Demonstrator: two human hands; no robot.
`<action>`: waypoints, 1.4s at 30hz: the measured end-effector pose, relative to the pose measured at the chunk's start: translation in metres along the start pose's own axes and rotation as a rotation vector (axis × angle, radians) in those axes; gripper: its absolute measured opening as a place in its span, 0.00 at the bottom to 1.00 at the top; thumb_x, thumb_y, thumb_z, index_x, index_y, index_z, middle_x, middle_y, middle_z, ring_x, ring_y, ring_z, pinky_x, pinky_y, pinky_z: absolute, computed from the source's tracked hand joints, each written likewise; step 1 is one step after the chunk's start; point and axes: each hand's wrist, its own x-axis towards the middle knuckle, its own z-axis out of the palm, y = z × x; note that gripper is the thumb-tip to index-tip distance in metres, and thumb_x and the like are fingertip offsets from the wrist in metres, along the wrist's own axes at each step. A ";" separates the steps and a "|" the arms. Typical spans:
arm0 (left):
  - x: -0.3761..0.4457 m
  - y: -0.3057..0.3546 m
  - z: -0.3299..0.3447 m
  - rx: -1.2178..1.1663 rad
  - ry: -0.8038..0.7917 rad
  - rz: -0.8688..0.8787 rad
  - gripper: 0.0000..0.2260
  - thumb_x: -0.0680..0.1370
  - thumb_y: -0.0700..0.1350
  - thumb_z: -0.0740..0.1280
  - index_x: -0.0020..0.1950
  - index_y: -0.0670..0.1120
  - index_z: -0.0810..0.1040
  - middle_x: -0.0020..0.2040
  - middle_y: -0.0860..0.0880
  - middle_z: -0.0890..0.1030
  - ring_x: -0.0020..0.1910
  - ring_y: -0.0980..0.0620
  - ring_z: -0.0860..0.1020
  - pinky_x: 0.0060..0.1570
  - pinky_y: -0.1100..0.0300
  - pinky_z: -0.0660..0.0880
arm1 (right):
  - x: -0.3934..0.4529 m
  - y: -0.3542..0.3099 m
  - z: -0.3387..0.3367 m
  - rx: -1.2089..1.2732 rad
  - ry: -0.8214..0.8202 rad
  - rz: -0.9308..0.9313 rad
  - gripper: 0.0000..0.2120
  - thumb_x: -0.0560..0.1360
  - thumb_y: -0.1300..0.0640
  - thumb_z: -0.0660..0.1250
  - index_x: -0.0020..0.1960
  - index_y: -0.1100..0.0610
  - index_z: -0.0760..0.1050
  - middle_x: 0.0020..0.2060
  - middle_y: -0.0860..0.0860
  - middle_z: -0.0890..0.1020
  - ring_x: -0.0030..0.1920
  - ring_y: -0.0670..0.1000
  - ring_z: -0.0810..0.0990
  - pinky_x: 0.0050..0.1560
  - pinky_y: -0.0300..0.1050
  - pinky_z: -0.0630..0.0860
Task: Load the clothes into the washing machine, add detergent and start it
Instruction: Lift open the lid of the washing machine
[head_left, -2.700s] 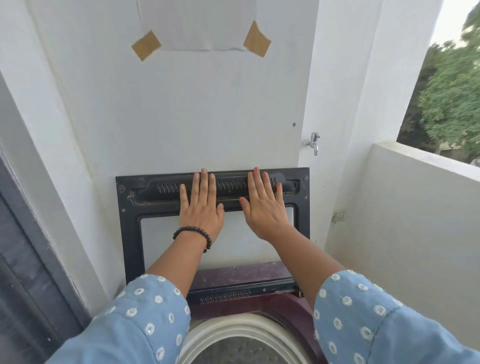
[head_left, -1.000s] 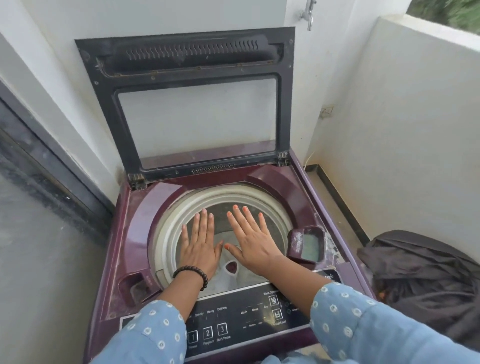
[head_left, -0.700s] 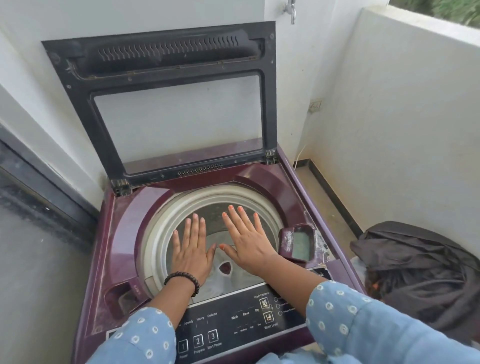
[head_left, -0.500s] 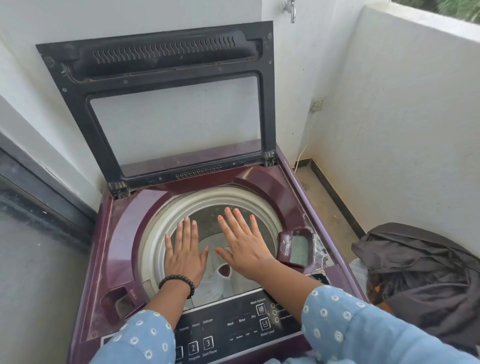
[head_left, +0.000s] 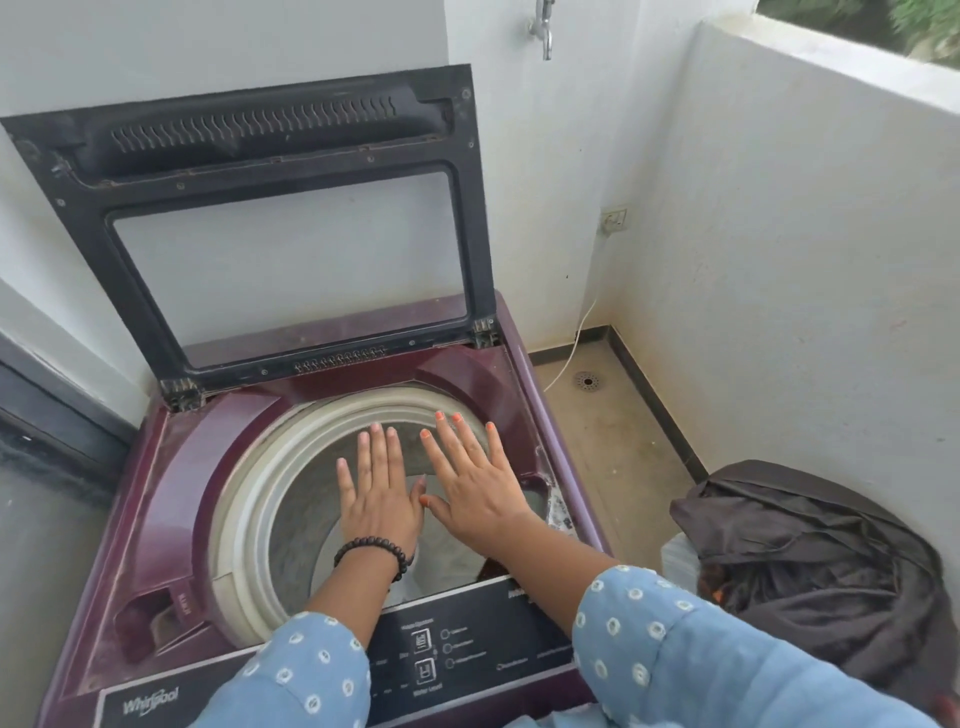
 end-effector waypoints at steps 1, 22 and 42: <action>0.002 0.009 -0.002 -0.002 -0.005 0.005 0.29 0.79 0.58 0.33 0.74 0.45 0.27 0.74 0.48 0.26 0.73 0.50 0.27 0.64 0.50 0.19 | -0.004 0.009 -0.003 0.000 0.005 0.006 0.35 0.79 0.38 0.42 0.79 0.54 0.39 0.79 0.54 0.41 0.78 0.55 0.36 0.73 0.60 0.31; 0.050 0.233 -0.029 0.029 -0.040 0.494 0.35 0.73 0.62 0.31 0.76 0.46 0.34 0.77 0.47 0.34 0.77 0.49 0.34 0.74 0.49 0.33 | -0.127 0.238 -0.011 0.130 0.144 0.402 0.34 0.81 0.39 0.48 0.79 0.55 0.42 0.79 0.54 0.42 0.78 0.55 0.39 0.75 0.61 0.38; -0.044 0.494 0.074 0.241 -0.407 1.267 0.32 0.79 0.58 0.43 0.78 0.41 0.56 0.79 0.43 0.55 0.78 0.44 0.56 0.73 0.44 0.48 | -0.330 0.380 0.116 0.357 -0.033 1.157 0.35 0.80 0.39 0.52 0.79 0.57 0.47 0.79 0.57 0.48 0.79 0.57 0.44 0.76 0.61 0.44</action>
